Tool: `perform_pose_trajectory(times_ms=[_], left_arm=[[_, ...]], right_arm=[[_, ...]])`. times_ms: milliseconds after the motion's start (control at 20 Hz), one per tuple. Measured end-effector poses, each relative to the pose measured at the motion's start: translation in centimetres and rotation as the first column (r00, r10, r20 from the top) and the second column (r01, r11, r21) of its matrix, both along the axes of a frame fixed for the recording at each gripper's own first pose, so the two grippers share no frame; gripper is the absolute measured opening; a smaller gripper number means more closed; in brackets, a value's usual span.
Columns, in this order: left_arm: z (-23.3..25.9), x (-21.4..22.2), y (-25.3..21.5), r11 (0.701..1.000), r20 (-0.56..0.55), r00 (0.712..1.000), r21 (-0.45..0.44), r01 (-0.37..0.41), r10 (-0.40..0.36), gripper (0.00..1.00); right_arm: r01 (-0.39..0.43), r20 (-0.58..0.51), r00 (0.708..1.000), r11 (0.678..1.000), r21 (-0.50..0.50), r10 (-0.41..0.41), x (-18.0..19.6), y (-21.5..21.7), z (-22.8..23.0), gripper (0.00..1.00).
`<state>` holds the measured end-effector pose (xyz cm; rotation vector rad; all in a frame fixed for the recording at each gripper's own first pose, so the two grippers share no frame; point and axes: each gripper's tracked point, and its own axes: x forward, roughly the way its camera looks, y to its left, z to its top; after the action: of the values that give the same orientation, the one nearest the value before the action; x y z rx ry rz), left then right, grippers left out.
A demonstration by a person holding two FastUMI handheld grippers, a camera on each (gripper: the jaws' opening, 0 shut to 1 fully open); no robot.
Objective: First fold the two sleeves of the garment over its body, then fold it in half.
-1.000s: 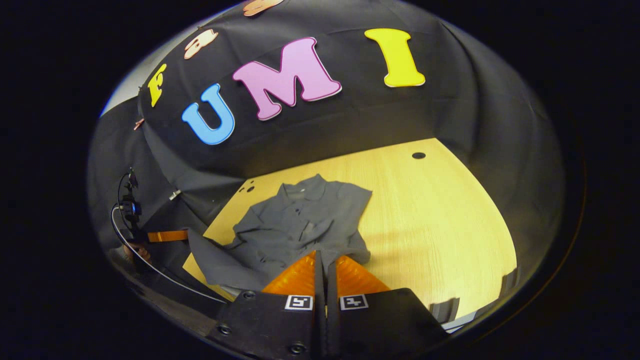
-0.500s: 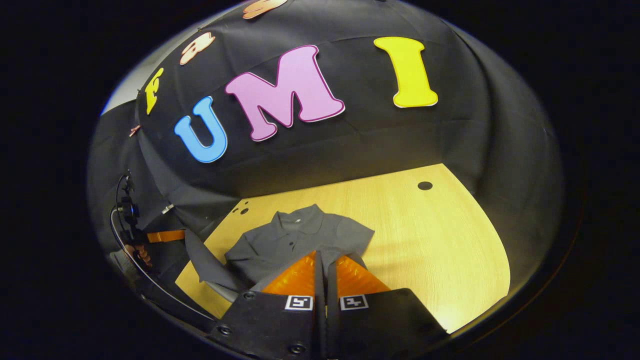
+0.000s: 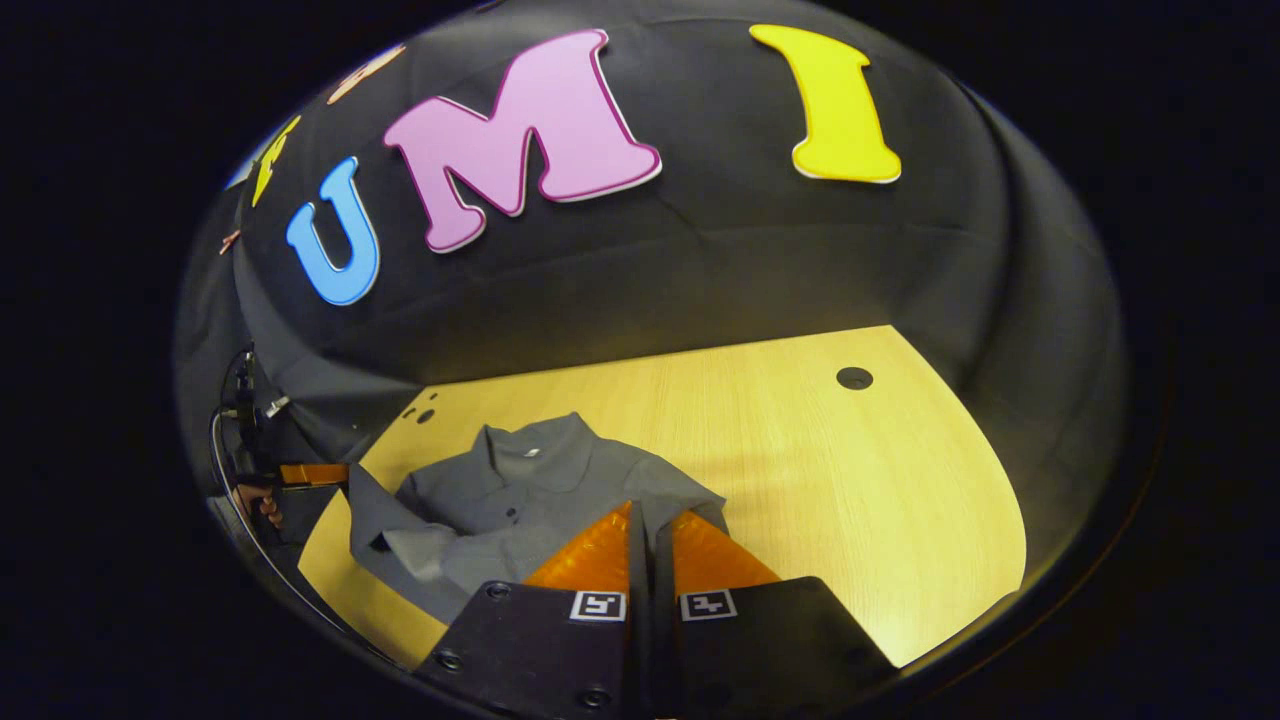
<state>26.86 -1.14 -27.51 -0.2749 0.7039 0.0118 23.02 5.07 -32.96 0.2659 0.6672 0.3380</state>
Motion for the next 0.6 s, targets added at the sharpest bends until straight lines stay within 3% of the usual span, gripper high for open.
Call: perform_pose_trajectory(times_ms=[50,100,400,600], left_arm=[[-1.2,0.7,0.2,1.000,-0.012,1.000,0.017,-0.003,0.003,0.05],[-2.3,1.4,0.3,0.999,-0.022,1.000,0.033,-0.004,0.005,0.05],[-8.5,6.0,0.5,0.992,-0.078,0.997,0.125,0.024,-0.014,0.05],[-9.2,9.8,0.2,0.980,-0.037,0.998,0.194,0.051,-0.044,0.05]], right_arm=[[-0.005,-0.018,1.000,1.000,-0.011,0.005,0.7,0.3,-1.4,0.00],[-0.010,-0.035,0.999,1.000,-0.020,0.009,1.3,0.7,-3.0,0.05],[-0.057,-0.142,0.989,0.994,-0.093,0.043,2.9,3.1,-11.4,0.05],[-0.018,-0.163,0.987,0.997,-0.079,0.004,5.1,3.7,-13.6,0.05]])
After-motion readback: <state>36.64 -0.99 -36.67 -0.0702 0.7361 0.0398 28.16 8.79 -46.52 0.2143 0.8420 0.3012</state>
